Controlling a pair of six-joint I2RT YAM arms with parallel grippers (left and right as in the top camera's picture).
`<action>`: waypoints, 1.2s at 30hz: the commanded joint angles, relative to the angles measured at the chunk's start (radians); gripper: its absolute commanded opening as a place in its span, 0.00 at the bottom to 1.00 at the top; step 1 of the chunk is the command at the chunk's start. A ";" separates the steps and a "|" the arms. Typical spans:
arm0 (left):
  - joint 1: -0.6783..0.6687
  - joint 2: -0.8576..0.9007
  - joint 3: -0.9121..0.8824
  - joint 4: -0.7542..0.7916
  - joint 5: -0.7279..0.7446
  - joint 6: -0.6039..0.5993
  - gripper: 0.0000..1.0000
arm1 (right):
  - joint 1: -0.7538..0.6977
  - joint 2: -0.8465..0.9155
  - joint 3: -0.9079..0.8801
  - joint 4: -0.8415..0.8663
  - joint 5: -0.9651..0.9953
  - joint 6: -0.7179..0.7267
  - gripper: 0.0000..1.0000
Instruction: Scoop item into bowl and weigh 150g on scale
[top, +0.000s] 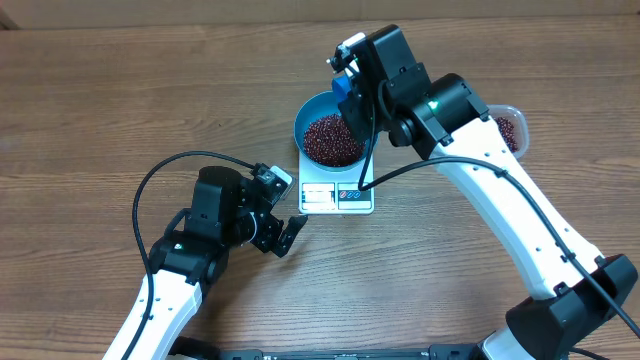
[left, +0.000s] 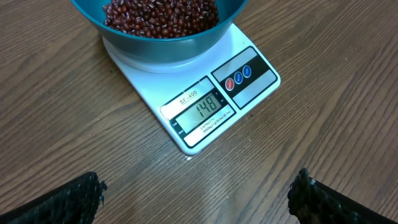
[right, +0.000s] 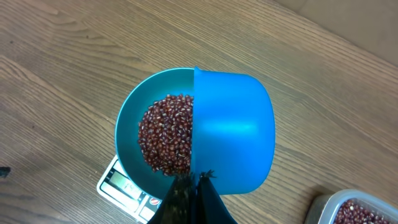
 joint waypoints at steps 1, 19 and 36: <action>0.004 0.005 -0.006 0.001 -0.007 -0.014 1.00 | 0.013 -0.031 0.032 0.014 0.036 -0.018 0.04; 0.004 0.005 -0.006 0.001 -0.007 -0.014 0.99 | 0.003 -0.031 0.032 0.018 -0.033 -0.003 0.04; 0.004 0.005 -0.006 0.001 -0.007 -0.014 1.00 | -0.005 -0.031 0.032 0.011 -0.042 -0.002 0.04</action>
